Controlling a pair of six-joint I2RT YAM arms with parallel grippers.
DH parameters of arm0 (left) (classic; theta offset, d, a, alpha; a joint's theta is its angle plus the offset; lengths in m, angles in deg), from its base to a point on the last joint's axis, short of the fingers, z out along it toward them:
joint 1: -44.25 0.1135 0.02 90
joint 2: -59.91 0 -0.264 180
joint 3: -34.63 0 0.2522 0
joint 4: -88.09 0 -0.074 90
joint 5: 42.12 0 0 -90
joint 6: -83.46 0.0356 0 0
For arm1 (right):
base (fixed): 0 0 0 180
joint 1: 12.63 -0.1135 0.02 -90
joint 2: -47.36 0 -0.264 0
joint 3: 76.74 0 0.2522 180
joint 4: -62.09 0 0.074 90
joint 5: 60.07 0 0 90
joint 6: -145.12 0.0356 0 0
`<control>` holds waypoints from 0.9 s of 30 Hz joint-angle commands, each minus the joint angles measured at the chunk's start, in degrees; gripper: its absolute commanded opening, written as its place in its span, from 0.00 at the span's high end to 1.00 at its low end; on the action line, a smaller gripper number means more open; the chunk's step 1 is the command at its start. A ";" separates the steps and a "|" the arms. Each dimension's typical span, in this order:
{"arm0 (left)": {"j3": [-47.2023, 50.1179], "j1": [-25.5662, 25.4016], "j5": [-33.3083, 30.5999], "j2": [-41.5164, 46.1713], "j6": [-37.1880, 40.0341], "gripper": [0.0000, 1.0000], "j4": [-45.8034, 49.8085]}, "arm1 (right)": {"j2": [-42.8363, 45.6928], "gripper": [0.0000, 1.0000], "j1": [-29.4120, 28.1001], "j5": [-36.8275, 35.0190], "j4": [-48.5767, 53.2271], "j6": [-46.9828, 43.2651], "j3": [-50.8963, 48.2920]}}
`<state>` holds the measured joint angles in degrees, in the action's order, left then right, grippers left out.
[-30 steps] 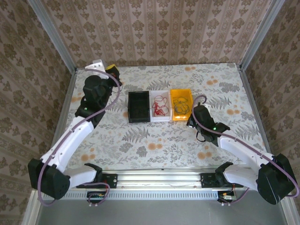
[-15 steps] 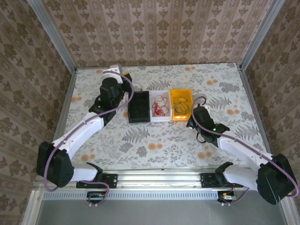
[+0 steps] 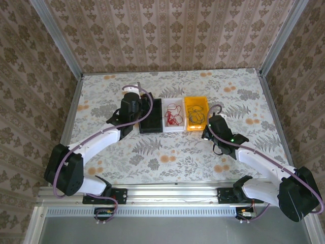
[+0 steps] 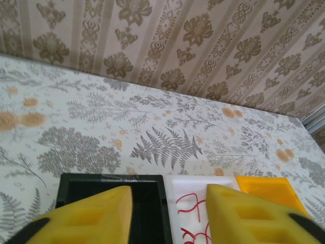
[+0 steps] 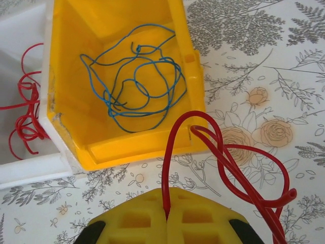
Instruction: Untangle the cables
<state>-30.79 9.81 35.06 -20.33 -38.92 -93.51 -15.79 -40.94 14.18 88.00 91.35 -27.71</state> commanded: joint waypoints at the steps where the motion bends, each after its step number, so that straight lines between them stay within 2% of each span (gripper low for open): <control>1: -1.07 -0.19 -2.14 0.27 -0.61 0.43 0.94 | -0.03 0.99 0.10 2.99 -0.97 -2.41 2.68; 2: -1.73 -0.19 -3.23 0.39 -0.14 0.40 1.83 | -0.20 0.99 0.02 3.93 -1.14 -3.09 3.32; 6: -1.93 0.28 -9.62 2.32 0.21 0.36 4.40 | -2.03 0.98 -0.97 9.17 -2.10 -5.72 6.75; 11: 1.88 2.08 -18.77 6.63 -7.34 0.35 11.50 | -9.23 0.98 -3.38 17.88 -4.13 -8.60 14.75; 16: 4.94 3.41 -21.20 9.59 -12.53 0.36 19.38 | -21.44 0.97 -3.86 26.29 -5.30 -9.08 24.78; 19: 6.67 3.67 -21.02 11.28 -13.17 0.36 21.24 | -29.42 0.95 -3.78 27.27 -2.56 -10.56 32.42; 20: 7.12 3.67 -21.11 11.83 -13.23 0.36 21.69 | -32.32 0.91 -3.55 26.90 -1.14 -10.64 35.16; 23: 8.05 4.02 -21.46 13.24 -13.41 0.36 22.36 | -38.18 0.65 -3.06 23.64 2.49 -9.96 41.62; 25: 8.23 4.45 -21.63 13.96 -13.10 0.35 22.69 | -38.97 0.55 -3.06 21.86 1.50 -9.56 42.51; 27: 8.24 4.89 -21.88 14.78 -12.09 0.35 23.07 | -38.27 0.50 -3.06 20.47 0.28 -9.14 42.30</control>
<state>-22.66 13.90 15.19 -7.48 -50.70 -72.29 -54.74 -44.33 37.04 86.77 82.17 12.62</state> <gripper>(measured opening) 0.649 0.485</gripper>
